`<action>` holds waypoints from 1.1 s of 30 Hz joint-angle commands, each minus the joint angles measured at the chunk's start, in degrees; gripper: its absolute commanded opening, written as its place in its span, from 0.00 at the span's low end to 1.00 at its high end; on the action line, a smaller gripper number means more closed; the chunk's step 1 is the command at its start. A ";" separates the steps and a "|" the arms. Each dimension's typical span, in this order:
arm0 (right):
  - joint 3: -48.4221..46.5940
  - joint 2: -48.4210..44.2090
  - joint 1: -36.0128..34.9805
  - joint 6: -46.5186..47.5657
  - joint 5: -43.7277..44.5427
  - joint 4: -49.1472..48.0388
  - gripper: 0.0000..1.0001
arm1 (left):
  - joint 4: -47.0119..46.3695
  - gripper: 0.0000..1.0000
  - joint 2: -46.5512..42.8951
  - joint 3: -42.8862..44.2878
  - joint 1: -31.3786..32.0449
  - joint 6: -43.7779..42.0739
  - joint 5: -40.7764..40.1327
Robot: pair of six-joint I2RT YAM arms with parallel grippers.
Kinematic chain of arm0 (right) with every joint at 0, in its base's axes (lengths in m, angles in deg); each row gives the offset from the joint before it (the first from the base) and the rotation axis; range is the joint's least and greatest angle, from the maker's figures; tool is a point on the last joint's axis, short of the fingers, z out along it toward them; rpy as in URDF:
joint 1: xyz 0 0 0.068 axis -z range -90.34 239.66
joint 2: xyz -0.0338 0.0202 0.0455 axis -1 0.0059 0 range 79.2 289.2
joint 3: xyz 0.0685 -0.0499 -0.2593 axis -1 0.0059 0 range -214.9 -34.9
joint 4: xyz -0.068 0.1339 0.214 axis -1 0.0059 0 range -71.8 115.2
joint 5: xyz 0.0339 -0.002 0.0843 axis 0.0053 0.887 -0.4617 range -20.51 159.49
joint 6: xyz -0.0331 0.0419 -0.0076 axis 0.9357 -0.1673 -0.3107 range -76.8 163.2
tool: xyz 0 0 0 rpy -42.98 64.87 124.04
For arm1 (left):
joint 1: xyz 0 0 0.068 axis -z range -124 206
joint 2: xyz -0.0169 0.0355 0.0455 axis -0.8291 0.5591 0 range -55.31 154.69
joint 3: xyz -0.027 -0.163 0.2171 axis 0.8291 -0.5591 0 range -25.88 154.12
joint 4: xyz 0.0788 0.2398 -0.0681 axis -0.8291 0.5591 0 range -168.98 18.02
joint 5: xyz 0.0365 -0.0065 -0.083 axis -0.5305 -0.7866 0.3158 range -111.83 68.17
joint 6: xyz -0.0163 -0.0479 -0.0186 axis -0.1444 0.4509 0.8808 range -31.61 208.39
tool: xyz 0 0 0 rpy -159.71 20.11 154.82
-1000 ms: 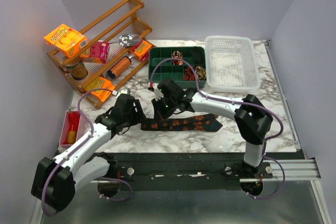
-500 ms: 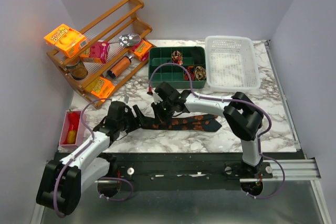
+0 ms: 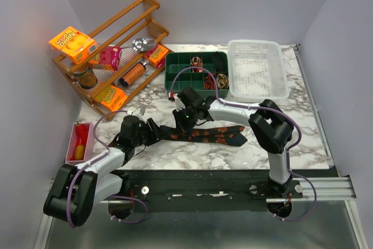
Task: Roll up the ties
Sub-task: Roll the tie at the center of the board.
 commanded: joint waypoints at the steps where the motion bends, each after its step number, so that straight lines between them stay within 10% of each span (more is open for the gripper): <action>1: 0.64 1.32 0.51 2.33 -2.55 0.07 0.02 | -6.47 0.50 -0.80 -1.38 -0.29 0.12 1.89; 23: -2.79 3.16 0.51 2.86 -1.59 1.12 0.02 | 10.75 0.33 0.16 8.73 -0.29 -4.89 -3.55; 33: -1.91 0.96 0.60 4.27 2.28 2.62 0.02 | 12.77 0.73 -0.72 8.47 -0.29 -4.27 -7.51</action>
